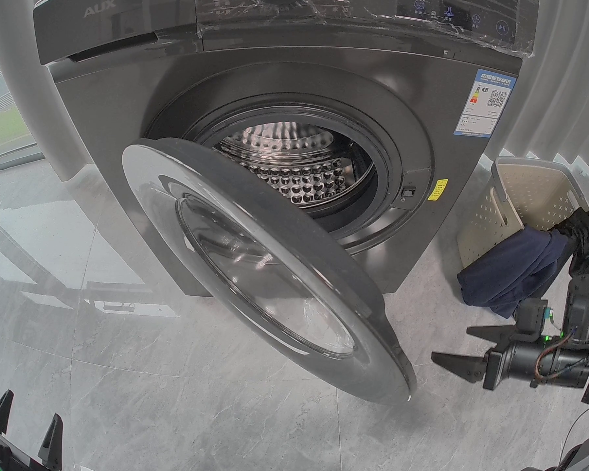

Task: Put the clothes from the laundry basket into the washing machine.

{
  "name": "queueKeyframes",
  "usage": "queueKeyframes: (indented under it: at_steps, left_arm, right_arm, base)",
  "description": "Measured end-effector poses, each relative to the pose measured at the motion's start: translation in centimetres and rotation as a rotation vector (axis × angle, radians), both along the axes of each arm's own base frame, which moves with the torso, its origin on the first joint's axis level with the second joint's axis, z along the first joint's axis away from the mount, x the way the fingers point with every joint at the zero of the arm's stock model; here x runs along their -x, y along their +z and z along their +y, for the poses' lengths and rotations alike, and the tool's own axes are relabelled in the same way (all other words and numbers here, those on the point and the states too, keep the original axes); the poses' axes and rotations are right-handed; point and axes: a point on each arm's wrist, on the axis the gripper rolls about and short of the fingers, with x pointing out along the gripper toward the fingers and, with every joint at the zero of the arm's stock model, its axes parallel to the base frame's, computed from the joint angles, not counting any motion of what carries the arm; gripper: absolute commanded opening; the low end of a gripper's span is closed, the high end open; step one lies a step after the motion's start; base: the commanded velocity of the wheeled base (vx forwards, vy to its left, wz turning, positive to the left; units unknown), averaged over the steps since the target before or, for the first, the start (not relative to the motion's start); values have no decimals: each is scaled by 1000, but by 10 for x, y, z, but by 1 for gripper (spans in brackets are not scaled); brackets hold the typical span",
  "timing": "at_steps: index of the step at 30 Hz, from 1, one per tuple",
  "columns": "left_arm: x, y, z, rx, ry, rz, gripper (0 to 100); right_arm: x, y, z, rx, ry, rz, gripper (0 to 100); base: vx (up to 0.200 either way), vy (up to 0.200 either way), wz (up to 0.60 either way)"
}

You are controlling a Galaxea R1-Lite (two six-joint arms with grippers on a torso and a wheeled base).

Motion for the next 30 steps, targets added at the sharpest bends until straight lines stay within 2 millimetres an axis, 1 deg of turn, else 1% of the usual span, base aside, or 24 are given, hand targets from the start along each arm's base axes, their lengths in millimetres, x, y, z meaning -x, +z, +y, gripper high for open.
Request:
queueKeyframes:
  at_steps: [2,4,6,8,13,16,19,22,26,30]
  left_arm:
    - [0,0,0,0,0,0,100]
    - [0,0,0,1,0,0,100]
    - [0,0,0,1,0,0,100]
    - [0,0,0,1,0,0,100]
    - [0,0,0,1,0,0,100]
    - [0,0,0,1,0,0,100]
    - [0,0,0,1,0,0,100]
    - [0,0,0,0,0,0,100]
    - [0,0,0,0,0,0,100]
    - [0,0,0,-1,0,0,100]
  right_arm:
    - [-11,8,4,-10,-15,-30,100]
    - [-21,14,9,-16,-29,-50,100]
    - [-29,18,17,-21,-28,-63,100]
    - [-34,17,25,-21,-14,-59,100]
    - [-32,10,46,-7,44,-33,100]
    - [-24,3,54,15,74,-6,100]
    - [-18,0,56,18,80,6,100]
    - [-20,3,54,11,59,-1,100]
    - [-33,12,53,-17,2,-31,100]
    - [-52,17,58,-40,-55,-45,100]
  base:
    - [-200,0,0]
    - [0,0,0]
    - [0,0,0]
    - [0,0,0]
    - [0,0,0]
    - [0,0,0]
    - [0,0,0]
    - [0,0,0]
    - [0,0,0]
    - [0,0,0]
